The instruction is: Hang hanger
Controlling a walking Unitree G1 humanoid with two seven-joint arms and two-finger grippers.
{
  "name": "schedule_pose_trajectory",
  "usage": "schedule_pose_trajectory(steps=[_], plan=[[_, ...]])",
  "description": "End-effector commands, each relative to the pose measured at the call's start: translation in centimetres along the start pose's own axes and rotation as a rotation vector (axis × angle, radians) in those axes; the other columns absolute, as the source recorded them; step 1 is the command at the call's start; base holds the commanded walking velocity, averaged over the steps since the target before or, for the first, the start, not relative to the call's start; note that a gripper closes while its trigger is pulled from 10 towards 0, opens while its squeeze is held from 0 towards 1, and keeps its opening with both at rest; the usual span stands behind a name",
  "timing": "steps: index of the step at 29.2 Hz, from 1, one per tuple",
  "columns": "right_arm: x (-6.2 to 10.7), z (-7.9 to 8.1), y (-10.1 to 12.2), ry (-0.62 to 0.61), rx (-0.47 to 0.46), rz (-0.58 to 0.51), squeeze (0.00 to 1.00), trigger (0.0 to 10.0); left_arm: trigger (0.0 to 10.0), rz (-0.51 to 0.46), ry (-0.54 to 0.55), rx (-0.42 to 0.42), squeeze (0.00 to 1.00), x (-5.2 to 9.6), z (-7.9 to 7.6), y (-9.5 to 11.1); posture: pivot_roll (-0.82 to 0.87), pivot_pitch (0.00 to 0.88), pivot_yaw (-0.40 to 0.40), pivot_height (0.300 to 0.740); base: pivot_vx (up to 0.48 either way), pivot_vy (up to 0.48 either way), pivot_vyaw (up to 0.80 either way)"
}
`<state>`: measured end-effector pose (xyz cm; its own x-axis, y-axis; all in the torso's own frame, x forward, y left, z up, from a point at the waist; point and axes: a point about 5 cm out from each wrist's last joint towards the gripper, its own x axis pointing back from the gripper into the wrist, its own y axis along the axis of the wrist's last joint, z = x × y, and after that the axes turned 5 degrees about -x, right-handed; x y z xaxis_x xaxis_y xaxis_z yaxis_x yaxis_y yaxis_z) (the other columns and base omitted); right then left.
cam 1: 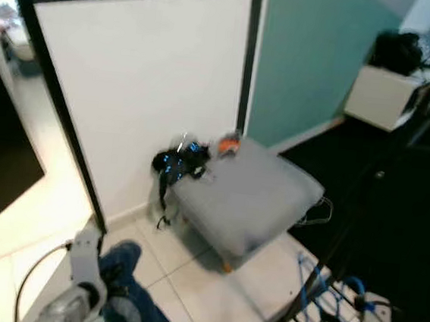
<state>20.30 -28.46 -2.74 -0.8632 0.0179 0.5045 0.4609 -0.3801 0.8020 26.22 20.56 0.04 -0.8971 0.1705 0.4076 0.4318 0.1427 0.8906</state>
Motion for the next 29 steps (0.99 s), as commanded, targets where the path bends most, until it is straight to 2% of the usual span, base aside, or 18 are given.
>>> schedule_pose_trajectory(steps=[1, 5, 11, 16, 29], plan=[[0.2, -0.5, -0.2, -0.014, 0.010, 0.014, 0.00, 10.0, 10.0, -0.019, 0.012, -0.025, 0.00, 0.0, 0.2, 0.2, 0.19, 0.000, 0.023, 0.740, 0.000, 0.000, 0.77], [0.3, -0.7, -0.3, -0.008, 0.023, 0.026, 0.00, 10.0, 10.0, -0.023, 0.018, -0.032, 0.00, 0.2, 0.2, 0.0, 0.20, 0.000, 0.015, 0.740, 0.000, 0.000, 0.77], [0.5, -1.1, -0.5, -0.018, 0.025, 0.028, 0.00, 10.0, 10.0, -0.019, -0.002, -0.092, 0.00, 0.2, -0.2, -0.1, 0.17, 0.000, 0.020, 0.740, 0.000, 0.000, 0.78], [1.0, -1.5, -0.8, -0.022, 0.013, 0.014, 0.00, 10.0, 10.0, -0.001, -0.035, -0.079, 0.00, 0.5, -0.5, -0.7, 0.17, 0.000, 0.025, 0.740, 0.000, 0.000, 0.77], [1.2, -1.3, -1.0, 0.007, 0.019, -0.001, 0.00, 10.0, 10.0, -0.008, -0.047, -0.085, 0.00, 0.8, -0.8, -1.1, 0.17, 0.000, 0.019, 0.740, 0.000, 0.000, 0.77]])
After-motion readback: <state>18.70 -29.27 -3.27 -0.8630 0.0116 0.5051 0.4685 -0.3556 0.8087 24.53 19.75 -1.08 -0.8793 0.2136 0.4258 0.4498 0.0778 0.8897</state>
